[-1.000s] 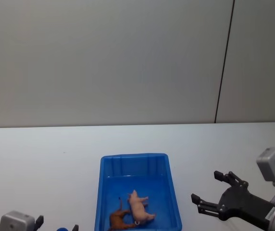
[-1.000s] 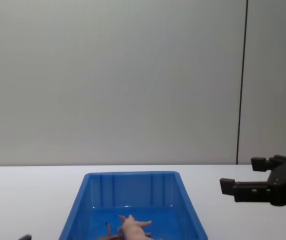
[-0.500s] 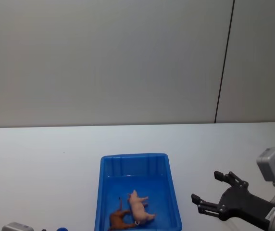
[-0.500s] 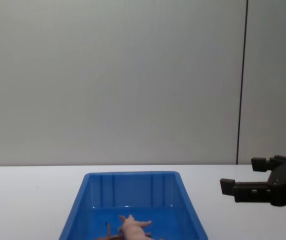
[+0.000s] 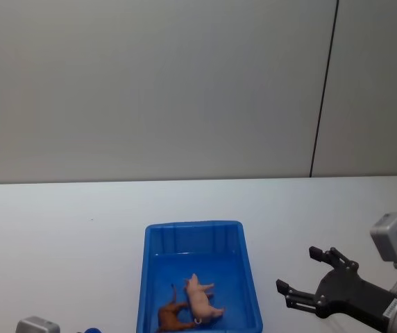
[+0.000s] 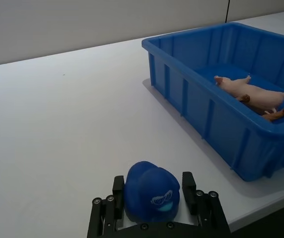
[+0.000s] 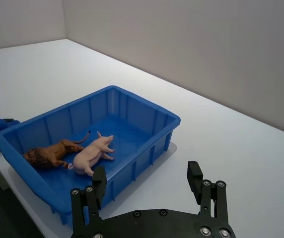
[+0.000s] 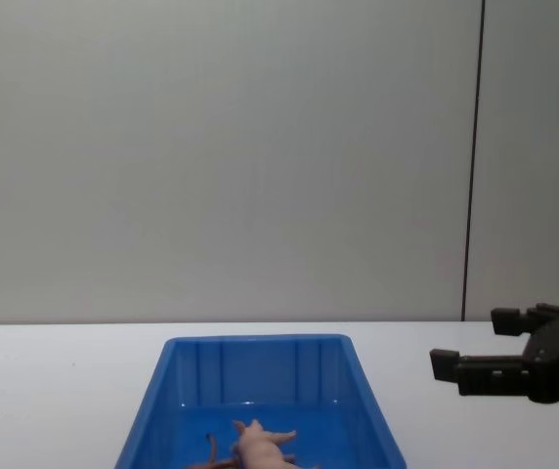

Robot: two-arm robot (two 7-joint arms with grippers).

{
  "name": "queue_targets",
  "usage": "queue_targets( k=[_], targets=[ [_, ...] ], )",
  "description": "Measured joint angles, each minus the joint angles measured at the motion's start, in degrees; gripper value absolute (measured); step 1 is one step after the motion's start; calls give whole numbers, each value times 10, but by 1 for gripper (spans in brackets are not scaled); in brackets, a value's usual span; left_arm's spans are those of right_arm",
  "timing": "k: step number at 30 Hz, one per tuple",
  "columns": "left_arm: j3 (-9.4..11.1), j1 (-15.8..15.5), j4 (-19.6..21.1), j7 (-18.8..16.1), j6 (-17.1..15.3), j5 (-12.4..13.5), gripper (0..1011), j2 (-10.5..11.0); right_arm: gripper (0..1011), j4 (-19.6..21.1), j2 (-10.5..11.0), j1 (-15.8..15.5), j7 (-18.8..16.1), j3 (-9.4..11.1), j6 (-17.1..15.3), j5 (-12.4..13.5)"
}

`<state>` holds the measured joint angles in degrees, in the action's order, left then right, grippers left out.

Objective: Pick up the two dolls from the table and place them into the box.

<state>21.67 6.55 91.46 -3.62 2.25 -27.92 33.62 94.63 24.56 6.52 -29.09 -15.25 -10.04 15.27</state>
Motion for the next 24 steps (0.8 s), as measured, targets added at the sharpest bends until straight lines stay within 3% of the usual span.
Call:
queue_targets(
  k=[5, 13, 24],
  targets=[
    [-3, -13, -10, 13, -9, 12, 607, -8, 1001, 0, 0, 0, 0, 0, 0, 0],
    [-8, -36, -10, 28, -21, 41, 519, -18, 1001, 0, 0, 0, 0, 0, 0, 0],
    [-15, -88, 13, 54, -53, 133, 456, -35, 1001, 0, 0, 0, 0, 0, 0, 0]
  ],
)
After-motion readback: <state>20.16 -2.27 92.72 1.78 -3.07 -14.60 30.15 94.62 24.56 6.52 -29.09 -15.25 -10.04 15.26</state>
